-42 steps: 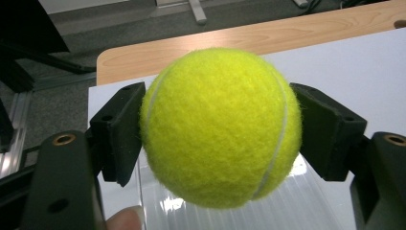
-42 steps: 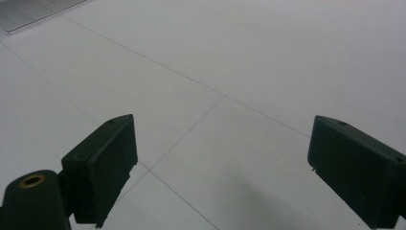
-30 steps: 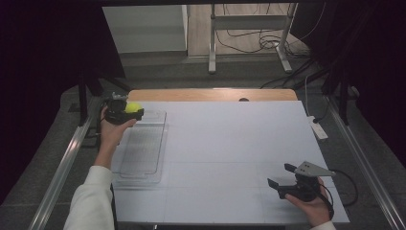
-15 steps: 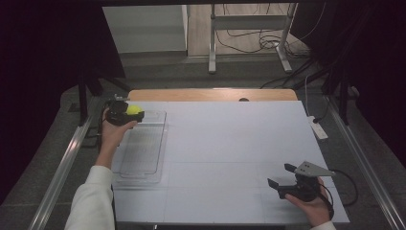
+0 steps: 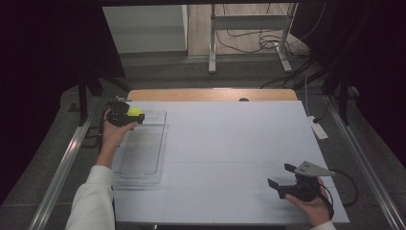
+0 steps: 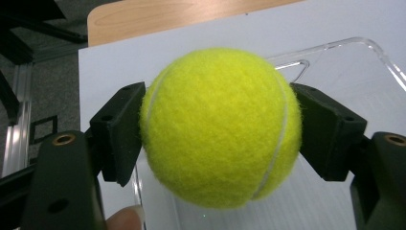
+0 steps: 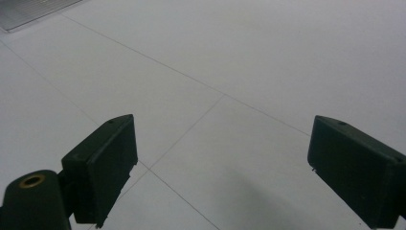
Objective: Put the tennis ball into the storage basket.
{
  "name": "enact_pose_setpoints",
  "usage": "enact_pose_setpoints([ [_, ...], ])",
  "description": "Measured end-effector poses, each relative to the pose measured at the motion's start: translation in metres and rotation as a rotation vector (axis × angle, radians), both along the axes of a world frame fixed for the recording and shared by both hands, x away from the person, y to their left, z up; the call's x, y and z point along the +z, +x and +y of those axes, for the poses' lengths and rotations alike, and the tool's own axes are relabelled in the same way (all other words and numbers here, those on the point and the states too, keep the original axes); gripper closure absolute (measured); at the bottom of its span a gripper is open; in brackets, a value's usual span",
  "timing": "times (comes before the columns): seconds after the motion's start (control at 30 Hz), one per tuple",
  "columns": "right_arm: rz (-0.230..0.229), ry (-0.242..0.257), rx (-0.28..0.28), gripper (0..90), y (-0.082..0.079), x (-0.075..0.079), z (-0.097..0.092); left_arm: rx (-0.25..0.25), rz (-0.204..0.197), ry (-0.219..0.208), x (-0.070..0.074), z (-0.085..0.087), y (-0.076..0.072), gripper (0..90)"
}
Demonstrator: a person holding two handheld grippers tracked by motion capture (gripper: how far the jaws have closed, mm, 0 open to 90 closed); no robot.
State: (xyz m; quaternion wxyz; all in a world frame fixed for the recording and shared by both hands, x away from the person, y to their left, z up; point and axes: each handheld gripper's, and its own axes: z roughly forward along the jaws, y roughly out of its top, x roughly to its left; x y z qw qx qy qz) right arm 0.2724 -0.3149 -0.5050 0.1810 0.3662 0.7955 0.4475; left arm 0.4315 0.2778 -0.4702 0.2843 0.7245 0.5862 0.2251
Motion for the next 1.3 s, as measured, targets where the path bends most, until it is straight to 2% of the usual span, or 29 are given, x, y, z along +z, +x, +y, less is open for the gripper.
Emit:
enact_pose_setpoints([
  [0.1,-0.001,-0.001,0.001,10.0,0.0,0.0,0.0,-0.001,0.024,0.006,-0.004,0.0,0.002,25.6],
  [0.4,0.0,-0.002,0.001,10.0,0.0,0.0,0.0,-0.022,0.039,0.009,-0.006,-0.004,0.004,25.5],
  [0.63,0.0,-0.002,0.0,10.0,0.0,0.0,0.0,-0.033,0.078,0.014,-0.009,-0.01,0.006,25.5],
  [1.3,0.002,-0.005,0.0,10.1,0.0,-0.001,0.0,-0.017,0.163,0.044,-0.023,-0.018,0.013,25.4],
])
